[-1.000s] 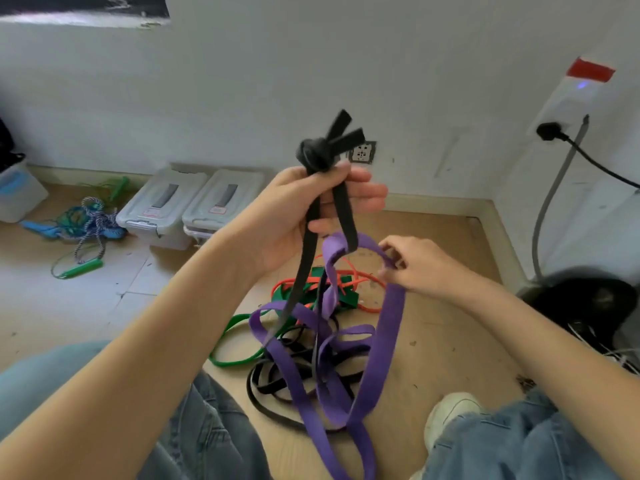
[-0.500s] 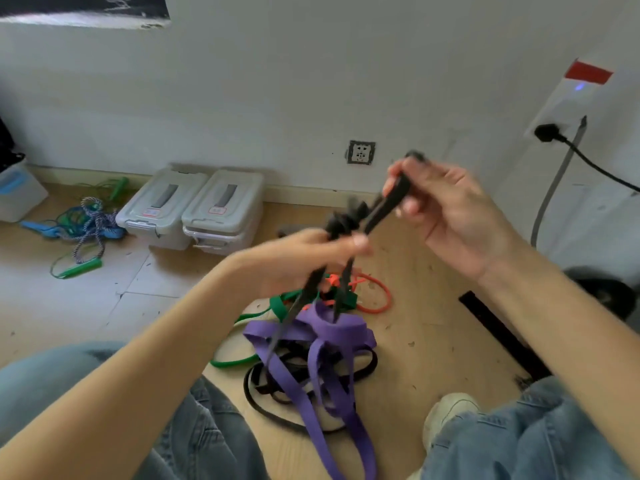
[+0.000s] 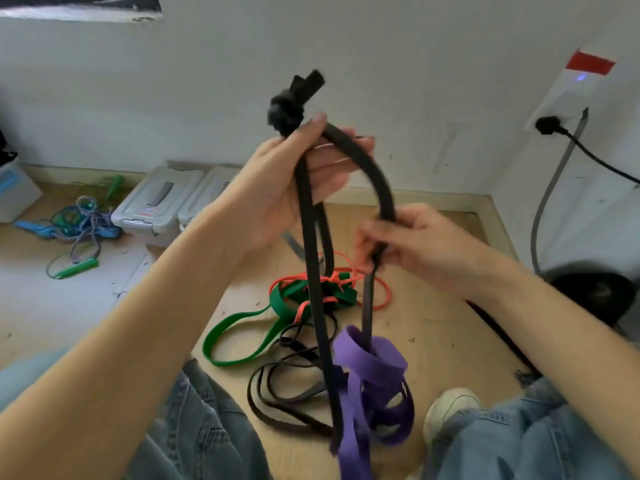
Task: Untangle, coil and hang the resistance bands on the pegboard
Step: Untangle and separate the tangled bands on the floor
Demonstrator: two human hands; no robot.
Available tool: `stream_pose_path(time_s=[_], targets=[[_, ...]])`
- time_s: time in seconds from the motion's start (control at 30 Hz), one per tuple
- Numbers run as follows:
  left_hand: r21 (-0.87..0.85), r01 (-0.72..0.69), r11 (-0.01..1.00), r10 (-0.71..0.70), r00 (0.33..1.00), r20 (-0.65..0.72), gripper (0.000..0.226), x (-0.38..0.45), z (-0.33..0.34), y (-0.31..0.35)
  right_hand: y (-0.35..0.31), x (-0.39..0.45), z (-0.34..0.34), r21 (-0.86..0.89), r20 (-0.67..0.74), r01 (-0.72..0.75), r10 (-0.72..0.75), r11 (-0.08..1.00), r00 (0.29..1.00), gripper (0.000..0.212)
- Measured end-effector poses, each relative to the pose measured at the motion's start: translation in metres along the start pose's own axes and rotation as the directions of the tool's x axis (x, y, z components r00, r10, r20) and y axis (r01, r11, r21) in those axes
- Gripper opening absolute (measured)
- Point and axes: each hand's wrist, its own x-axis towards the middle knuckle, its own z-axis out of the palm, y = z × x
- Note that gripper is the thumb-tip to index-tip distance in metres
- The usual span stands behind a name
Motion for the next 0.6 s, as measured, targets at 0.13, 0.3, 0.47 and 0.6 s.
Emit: stream_pose_path(time_s=[0.13, 0.3, 0.47, 0.6], targets=[[0.385, 0.321, 0.865, -0.402, 0.903, 0.151, 0.052, -0.014, -0.007, -0.054, -0.02, 0.002, -0.011, 0.331, -0.15, 0.114, -0.067, 0.937, 0.986, 0.022], [0.235, 0.289, 0.928, -0.322, 0.939, 0.116, 0.015, -0.019, 0.006, -0.045, -0.029, -0.001, -0.034, 0.343, -0.259, 0.212, -0.125, 0.915, 0.958, 0.026], [-0.362, 0.166, 0.917, -0.083, 0.968, 0.235, 0.015, -0.013, 0.02, -0.006, 0.017, -0.011, -0.011, -0.376, 0.253, -0.109, 0.215, 0.92, 0.943, 0.039], [-0.148, 0.105, 0.983, -0.095, 0.993, 0.075, 0.036, -0.005, 0.004, -0.011, 0.019, 0.001, 0.01, -0.254, 0.093, -0.015, 0.04, 0.967, 0.995, 0.011]])
